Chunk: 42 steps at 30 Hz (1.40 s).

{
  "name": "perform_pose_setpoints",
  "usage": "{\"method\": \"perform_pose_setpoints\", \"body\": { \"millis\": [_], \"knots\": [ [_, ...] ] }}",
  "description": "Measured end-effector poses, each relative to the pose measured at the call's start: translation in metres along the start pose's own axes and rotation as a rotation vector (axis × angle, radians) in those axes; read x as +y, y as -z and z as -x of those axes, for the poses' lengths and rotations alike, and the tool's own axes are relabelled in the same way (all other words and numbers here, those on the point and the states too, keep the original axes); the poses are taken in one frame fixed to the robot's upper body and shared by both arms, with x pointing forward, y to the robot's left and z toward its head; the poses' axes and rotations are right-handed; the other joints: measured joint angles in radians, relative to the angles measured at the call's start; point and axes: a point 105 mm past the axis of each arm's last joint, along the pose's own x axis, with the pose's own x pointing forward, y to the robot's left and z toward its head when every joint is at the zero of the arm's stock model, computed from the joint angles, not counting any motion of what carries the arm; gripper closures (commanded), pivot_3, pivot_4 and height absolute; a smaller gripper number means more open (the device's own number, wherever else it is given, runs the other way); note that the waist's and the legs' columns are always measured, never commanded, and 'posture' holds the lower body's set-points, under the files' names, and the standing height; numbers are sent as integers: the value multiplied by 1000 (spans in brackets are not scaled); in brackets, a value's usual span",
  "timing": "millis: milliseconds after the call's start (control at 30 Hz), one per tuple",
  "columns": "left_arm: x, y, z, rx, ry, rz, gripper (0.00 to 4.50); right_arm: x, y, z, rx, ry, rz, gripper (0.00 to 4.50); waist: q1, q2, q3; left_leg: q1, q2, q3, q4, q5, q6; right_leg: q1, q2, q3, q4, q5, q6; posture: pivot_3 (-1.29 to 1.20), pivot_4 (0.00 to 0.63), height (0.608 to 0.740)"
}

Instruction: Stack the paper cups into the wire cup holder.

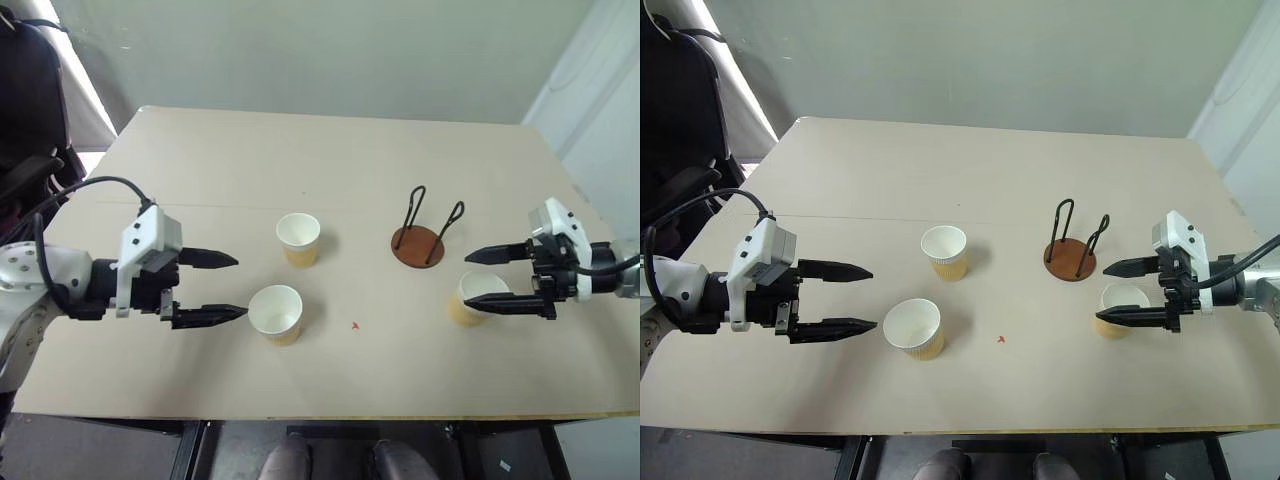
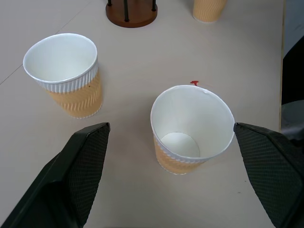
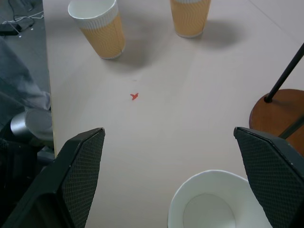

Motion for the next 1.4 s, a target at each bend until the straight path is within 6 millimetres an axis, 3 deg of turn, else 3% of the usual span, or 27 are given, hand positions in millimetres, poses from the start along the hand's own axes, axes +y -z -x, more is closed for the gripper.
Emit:
{"method": "perform_pose_setpoints", "body": {
  "millis": [333, 500, 667, 1033, 1400],
  "knots": [
    [1, 0, 0, 0, -8, 0, 27, -1, 4, -3, 23, 3, 0, 70, 0, 0, 0, 0, 0, 0, 0, 0, 0, 0, 0, 0, 0, 0, 0, 0, 150, 740],
    [1, 0, 0, 0, -8, 1, 27, -16, 3, -1, 43, 86, 4, 70, 0, 0, 0, 0, 0, 0, 0, 0, 0, 0, 0, 0, 1, 0, 0, 0, 150, 740],
    [1, -1, 1, -3, -10, -2, 27, -54, 2, -13, 37, 286, -15, 70, -3, 0, 0, 1, 1, 1, 0, 0, 0, -1, 0, 1, 2, 0, 0, 0, 150, 740],
    [-1, 4, 2, 5, -18, 14, 27, -74, 11, -27, 91, 361, -107, 70, 2, 0, 0, 0, 1, 1, -2, 0, -1, -3, 0, 1, 1, 0, 0, 0, 150, 740],
    [-5, 4, 2, 9, -27, 19, 27, -86, 5, -44, 44, 390, -145, 70, 2, 0, 0, 0, 1, 1, -4, 1, -2, -4, 0, 1, 1, 0, 0, 0, 150, 740]
  ]
}}
